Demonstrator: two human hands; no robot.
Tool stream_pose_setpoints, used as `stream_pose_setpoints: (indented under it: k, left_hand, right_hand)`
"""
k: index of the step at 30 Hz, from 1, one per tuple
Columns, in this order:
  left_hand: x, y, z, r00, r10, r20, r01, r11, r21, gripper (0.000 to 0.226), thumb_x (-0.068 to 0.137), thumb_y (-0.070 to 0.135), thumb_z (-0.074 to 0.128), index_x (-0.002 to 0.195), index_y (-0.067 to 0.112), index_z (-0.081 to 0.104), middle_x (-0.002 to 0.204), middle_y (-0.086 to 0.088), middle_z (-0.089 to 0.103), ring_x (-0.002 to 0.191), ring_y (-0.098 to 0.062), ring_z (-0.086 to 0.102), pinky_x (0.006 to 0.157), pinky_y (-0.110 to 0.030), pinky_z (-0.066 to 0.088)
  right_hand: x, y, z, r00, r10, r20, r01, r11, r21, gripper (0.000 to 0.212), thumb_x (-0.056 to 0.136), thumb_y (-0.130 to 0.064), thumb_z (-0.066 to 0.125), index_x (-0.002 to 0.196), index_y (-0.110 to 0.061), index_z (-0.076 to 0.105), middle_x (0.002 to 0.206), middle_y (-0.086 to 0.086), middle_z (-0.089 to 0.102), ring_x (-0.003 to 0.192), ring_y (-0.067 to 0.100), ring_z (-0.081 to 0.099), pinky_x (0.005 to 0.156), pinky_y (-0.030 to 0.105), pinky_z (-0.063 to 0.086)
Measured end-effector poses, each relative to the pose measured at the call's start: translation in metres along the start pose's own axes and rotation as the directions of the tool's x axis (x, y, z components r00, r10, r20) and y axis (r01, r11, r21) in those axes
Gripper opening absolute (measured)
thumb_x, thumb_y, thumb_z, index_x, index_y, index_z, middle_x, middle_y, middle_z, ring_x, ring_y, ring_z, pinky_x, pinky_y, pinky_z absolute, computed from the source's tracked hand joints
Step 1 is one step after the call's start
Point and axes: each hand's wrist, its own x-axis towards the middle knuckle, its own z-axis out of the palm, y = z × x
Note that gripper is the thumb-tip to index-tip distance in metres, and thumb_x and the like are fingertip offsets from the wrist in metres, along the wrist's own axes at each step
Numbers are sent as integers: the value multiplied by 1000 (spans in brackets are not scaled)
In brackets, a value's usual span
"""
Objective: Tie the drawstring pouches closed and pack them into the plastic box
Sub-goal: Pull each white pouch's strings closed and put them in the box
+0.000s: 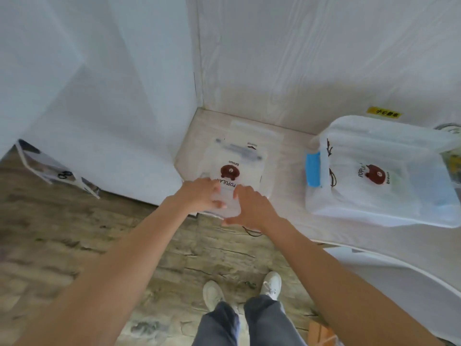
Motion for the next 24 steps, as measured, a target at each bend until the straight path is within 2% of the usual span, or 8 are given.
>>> stream_pose_setpoints:
  k: [3, 5, 8, 11, 13, 16, 19, 24]
  left_hand:
    - [-7, 0, 3, 999, 23, 46, -31, 983, 179, 69, 63, 56, 74, 117, 24, 46, 124, 2, 43, 118, -19, 43, 101, -44, 33]
    - [-6, -2, 8, 998, 40, 43, -49, 969, 244, 56, 69, 41, 75, 114, 20, 48, 125, -1, 40, 119, -21, 42, 104, -47, 30]
    - [-3, -8, 7, 997, 59, -59, -57, 998, 25, 27, 88, 15, 56, 114, 12, 57, 121, -9, 49, 104, -24, 52, 93, -37, 41]
    - [-5, -15, 5, 984, 51, -169, -86, 973, -212, 24, 94, 13, 51, 114, 8, 61, 109, -10, 56, 86, -21, 56, 72, -19, 43]
    - [-11, -17, 2, 945, -19, -328, -97, 938, -333, 23, 93, 14, 54, 114, 10, 60, 105, -4, 56, 87, -15, 54, 67, -14, 37]
    - [-18, -12, -9, 816, -240, -525, -121, 818, -562, 18, 89, 14, 59, 105, 7, 64, 97, 0, 64, 88, -9, 57, 77, -11, 39]
    - [-18, 2, -17, 737, -384, -556, -160, 700, -696, 12, 86, 14, 63, 96, 8, 68, 91, 1, 69, 81, -9, 62, 76, -7, 45]
    - [-13, 14, -24, 692, -612, -383, -182, 367, -912, 13, 78, 16, 65, 69, 25, 68, 76, -1, 71, 79, -20, 68, 82, -42, 55]
  right_hand:
    - [1, -5, 9, 999, -16, 33, 23, 971, -239, 71, 73, -49, 70, 126, -13, 38, 142, 14, 30, 122, 32, 41, 98, 41, 36]
    - [2, -5, 12, 1000, -20, 19, 25, 962, -272, 47, 85, -34, 61, 124, -12, 46, 146, 14, 25, 125, 32, 39, 100, 40, 34]
    - [1, 0, 5, 1000, -11, -29, 10, 999, -46, 29, 95, -25, 48, 117, -10, 59, 142, 12, 36, 119, 29, 47, 97, 35, 38]
    - [-1, 6, -6, 993, 58, -106, -23, 954, 299, 29, 95, -26, 50, 114, -7, 63, 127, 11, 53, 116, 25, 50, 90, 27, 35]
    - [-1, 10, -11, 963, 140, -231, -36, 914, 403, 28, 93, -29, 55, 110, -10, 66, 113, 8, 59, 104, 20, 55, 81, 24, 37]
    - [1, 13, -18, 892, 292, -347, -21, 791, 611, 18, 88, -27, 62, 95, -12, 70, 89, 3, 64, 80, 13, 56, 71, 22, 38]
    - [1, 11, -27, 871, 350, -344, 49, 636, 770, 3, 82, -18, 69, 84, -15, 70, 74, -5, 65, 72, 9, 57, 70, 22, 42]
    - [-4, 8, -36, 832, 448, -326, 81, 483, 872, 17, 78, -16, 73, 93, -12, 66, 82, -5, 64, 79, 7, 58, 70, 15, 43]
